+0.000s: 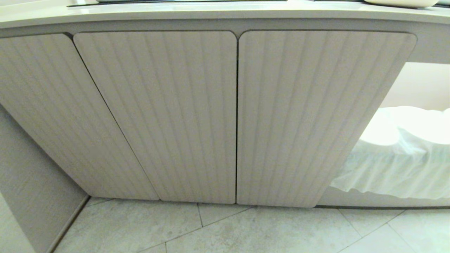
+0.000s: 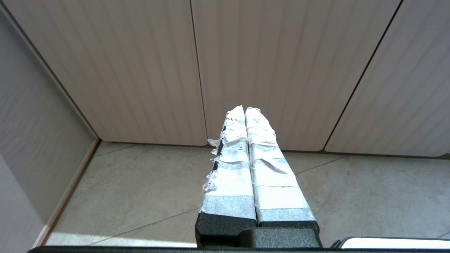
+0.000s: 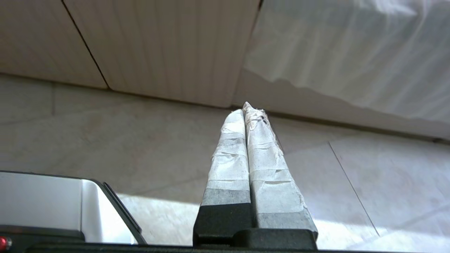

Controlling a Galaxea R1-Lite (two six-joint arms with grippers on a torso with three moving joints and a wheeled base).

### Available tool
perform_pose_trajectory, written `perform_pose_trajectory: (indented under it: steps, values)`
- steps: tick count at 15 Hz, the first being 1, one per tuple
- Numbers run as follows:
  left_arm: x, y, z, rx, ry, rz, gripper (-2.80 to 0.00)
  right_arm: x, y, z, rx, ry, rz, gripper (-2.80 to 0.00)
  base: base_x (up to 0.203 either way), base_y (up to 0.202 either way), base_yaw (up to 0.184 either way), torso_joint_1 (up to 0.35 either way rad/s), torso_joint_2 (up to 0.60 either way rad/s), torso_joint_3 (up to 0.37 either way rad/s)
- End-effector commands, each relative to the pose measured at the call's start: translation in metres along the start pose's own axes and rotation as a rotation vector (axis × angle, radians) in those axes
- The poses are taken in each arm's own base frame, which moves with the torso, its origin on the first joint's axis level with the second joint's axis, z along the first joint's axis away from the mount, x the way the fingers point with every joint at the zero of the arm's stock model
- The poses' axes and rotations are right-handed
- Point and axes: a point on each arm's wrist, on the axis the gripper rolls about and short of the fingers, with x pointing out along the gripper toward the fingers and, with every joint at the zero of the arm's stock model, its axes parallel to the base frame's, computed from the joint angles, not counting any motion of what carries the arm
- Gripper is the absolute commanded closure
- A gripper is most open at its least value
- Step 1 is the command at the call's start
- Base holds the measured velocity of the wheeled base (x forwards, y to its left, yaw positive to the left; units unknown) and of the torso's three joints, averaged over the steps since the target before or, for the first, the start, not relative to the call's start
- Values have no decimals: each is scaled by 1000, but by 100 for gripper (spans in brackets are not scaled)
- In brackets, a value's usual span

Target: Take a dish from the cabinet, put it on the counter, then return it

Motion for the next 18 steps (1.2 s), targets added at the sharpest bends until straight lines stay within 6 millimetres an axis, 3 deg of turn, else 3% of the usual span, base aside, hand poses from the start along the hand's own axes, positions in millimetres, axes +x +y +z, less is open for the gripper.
perform_pose_trajectory:
  steps: [1,4,18]
  values:
    - [0,0,0,0,0,0,0,-9,0,-4,6,-114,-2,0,0,0,0,0,0,0]
    - [0,0,0,0,0,1,0,-15,1,-8,8,-193,-10,0,0,0,0,0,0,0]
    - [0,0,0,0,0,0,0,-15,1,-8,11,-194,-9,0,0,0,0,0,0,0]
